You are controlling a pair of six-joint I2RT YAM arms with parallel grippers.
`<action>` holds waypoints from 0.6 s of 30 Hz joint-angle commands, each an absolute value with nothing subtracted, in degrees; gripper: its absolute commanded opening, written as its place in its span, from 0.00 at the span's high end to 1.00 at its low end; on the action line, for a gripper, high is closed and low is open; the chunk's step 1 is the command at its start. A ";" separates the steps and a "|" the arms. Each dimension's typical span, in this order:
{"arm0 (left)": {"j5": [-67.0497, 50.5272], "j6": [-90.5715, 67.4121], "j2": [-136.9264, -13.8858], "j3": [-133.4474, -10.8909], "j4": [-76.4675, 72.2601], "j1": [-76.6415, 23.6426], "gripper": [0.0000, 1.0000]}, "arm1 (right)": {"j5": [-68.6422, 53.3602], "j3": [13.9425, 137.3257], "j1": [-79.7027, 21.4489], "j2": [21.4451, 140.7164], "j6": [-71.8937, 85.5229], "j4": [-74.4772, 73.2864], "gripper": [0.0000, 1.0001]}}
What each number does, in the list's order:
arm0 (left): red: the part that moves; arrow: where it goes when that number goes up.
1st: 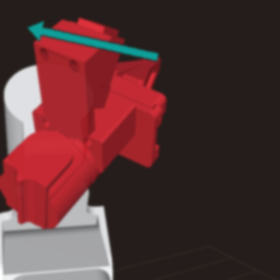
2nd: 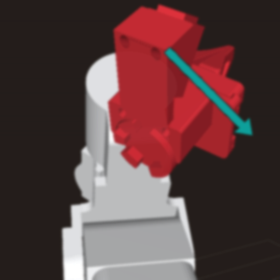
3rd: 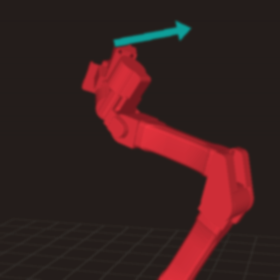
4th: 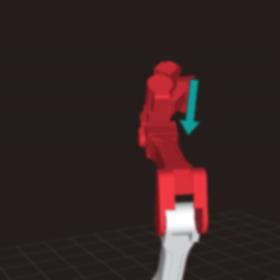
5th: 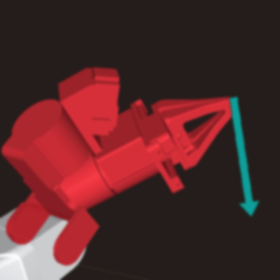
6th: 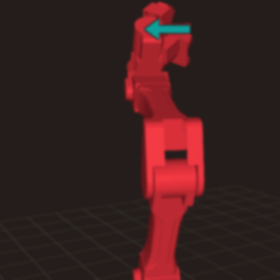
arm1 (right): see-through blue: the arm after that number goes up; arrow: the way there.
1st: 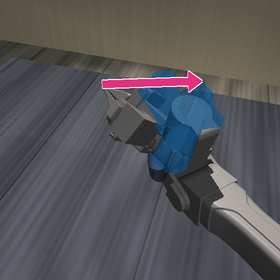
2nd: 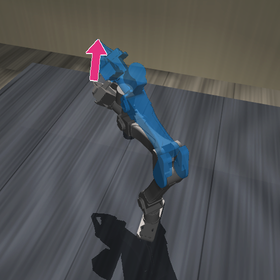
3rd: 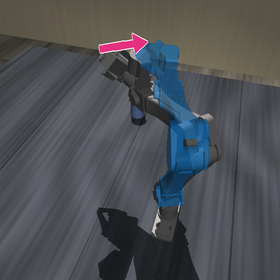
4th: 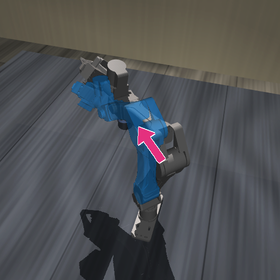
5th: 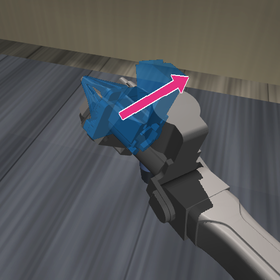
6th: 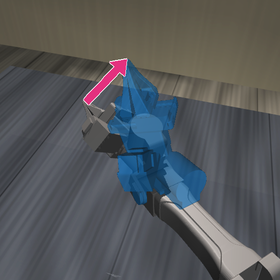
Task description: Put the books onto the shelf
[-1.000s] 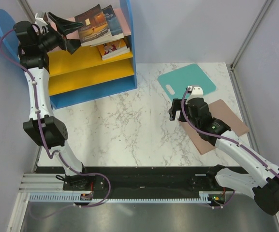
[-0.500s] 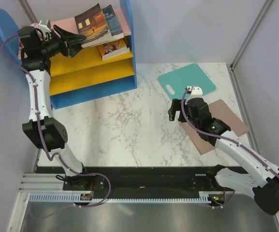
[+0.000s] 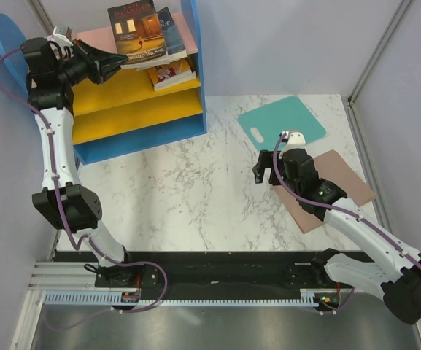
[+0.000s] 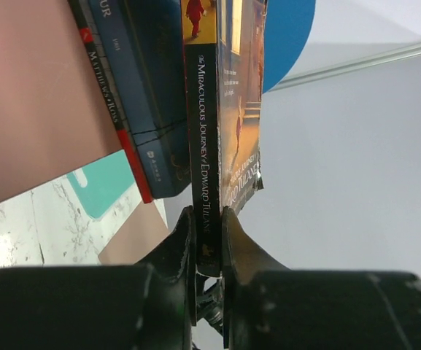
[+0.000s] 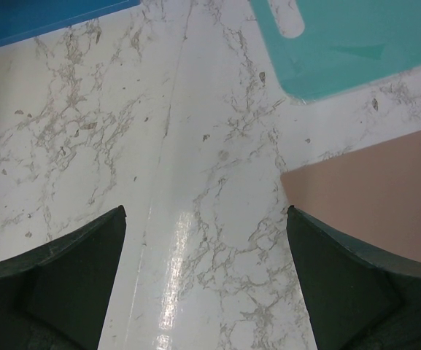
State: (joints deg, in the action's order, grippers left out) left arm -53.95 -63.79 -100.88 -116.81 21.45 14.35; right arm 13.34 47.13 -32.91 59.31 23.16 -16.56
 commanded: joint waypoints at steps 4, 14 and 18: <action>-53.88 -67.39 -102.03 -124.80 18.21 14.06 0.89 | 12.22 45.79 -32.96 59.32 24.43 -13.98 0.02; -51.25 -73.21 -107.58 -128.67 14.15 10.72 0.87 | 12.13 45.44 -32.96 58.18 24.52 -13.97 0.02; -48.87 -74.00 -108.46 -129.02 13.36 9.23 0.86 | 12.39 45.18 -32.96 57.66 24.43 -14.24 0.02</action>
